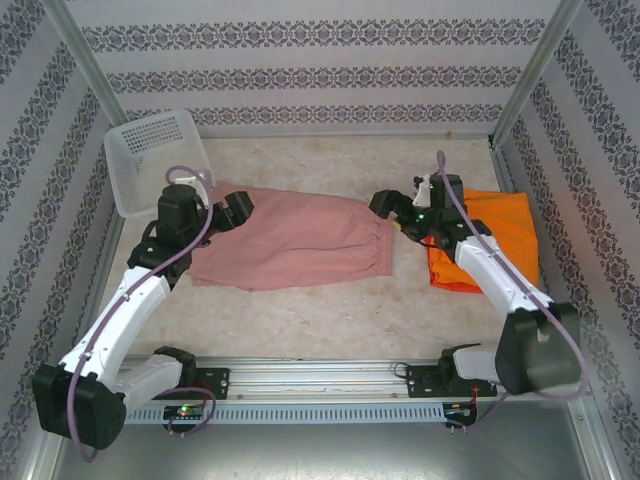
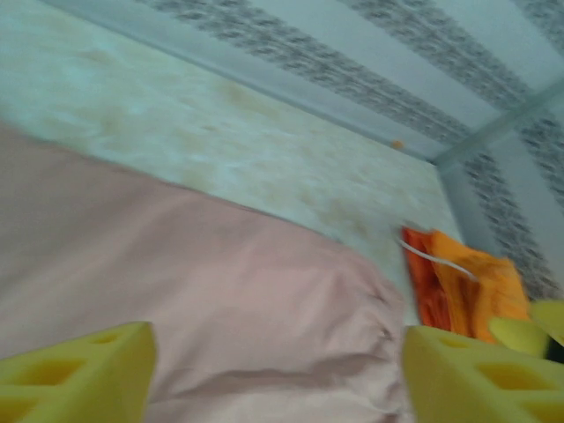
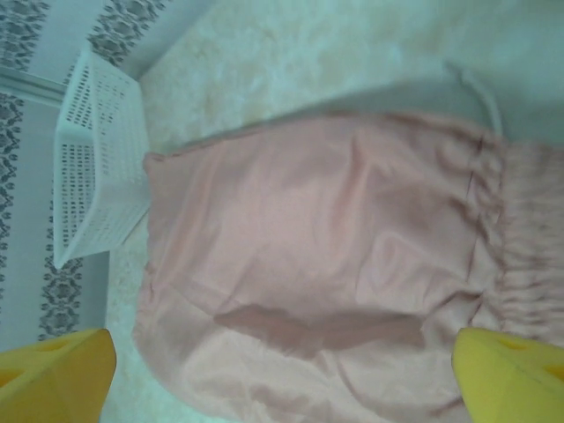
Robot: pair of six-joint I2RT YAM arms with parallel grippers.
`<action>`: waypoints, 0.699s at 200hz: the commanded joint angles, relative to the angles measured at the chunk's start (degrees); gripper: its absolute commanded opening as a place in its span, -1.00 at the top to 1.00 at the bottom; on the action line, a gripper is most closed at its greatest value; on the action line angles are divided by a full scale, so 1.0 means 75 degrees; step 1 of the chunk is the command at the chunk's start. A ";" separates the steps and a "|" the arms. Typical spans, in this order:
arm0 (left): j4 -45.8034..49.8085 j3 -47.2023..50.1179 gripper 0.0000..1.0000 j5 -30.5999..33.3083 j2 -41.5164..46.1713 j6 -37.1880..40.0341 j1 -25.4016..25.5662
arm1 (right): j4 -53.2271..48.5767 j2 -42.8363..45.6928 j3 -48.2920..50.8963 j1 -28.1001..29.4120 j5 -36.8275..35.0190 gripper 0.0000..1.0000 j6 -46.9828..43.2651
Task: Fold and stack the shorts
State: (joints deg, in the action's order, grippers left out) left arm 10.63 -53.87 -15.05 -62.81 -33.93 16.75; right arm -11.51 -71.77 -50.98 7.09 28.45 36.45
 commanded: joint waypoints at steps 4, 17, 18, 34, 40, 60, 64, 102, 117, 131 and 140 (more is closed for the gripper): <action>-0.0782 -0.0708 -0.13 -0.0985 -0.1284 -0.0158 0.0762 | -0.0299 0.0414 0.0285 -0.0496 -0.0373 -0.95 -0.1332; -0.1032 -0.1287 0.05 -0.1365 -0.2225 -0.0119 0.1333 | -0.0319 0.0665 0.0458 -0.0838 -0.0205 -0.95 -0.1406; -0.1049 -0.1341 0.07 -0.1396 -0.2298 -0.0112 0.1372 | -0.0330 0.0681 0.0469 -0.0857 -0.0177 -0.96 -0.1410; -0.1348 -0.2094 0.30 -0.1783 -0.3440 -0.0116 0.2055 | -0.0466 0.0915 0.0573 -0.1275 0.0146 -0.95 -0.1424; -0.1510 -0.2369 0.38 -0.1985 -0.3932 -0.0159 0.2263 | -0.0552 0.0985 0.0606 -0.1379 0.0156 -0.96 -0.1422; -0.1485 -0.3436 0.61 -0.2410 -0.5369 -0.0214 0.2804 | -0.0730 0.1260 0.0786 -0.1626 0.0138 -0.95 -0.1497; -0.1382 -0.3646 0.63 -0.2420 -0.5613 -0.0193 0.2889 | -0.0728 0.1324 0.0822 -0.1668 0.0159 -0.96 -0.1542; -0.0235 -0.5241 0.77 -0.2442 -0.7501 -0.0179 0.3262 | -0.0637 0.1870 0.1235 -0.1836 0.0413 -0.95 -0.1898; 0.0095 -0.5436 0.80 -0.2093 -0.7993 -0.0200 0.3266 | -0.0589 0.1927 0.1323 -0.1859 0.0518 -0.96 -0.1871; 0.0356 -0.5609 0.83 -0.1980 -0.8385 -0.0116 0.3254 | -0.0552 0.1845 0.1348 -0.1857 0.0780 -0.95 -0.1799; 0.0520 -0.5656 0.85 -0.1928 -0.8574 -0.0124 0.3242 | -0.0561 0.1729 0.1326 -0.1854 0.0985 -0.92 -0.1779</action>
State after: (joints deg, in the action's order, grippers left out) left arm 7.84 -93.84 -31.29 -123.74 -35.16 41.52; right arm -16.12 -58.02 -41.67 -6.28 31.42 23.99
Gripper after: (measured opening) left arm 0.084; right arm 0.976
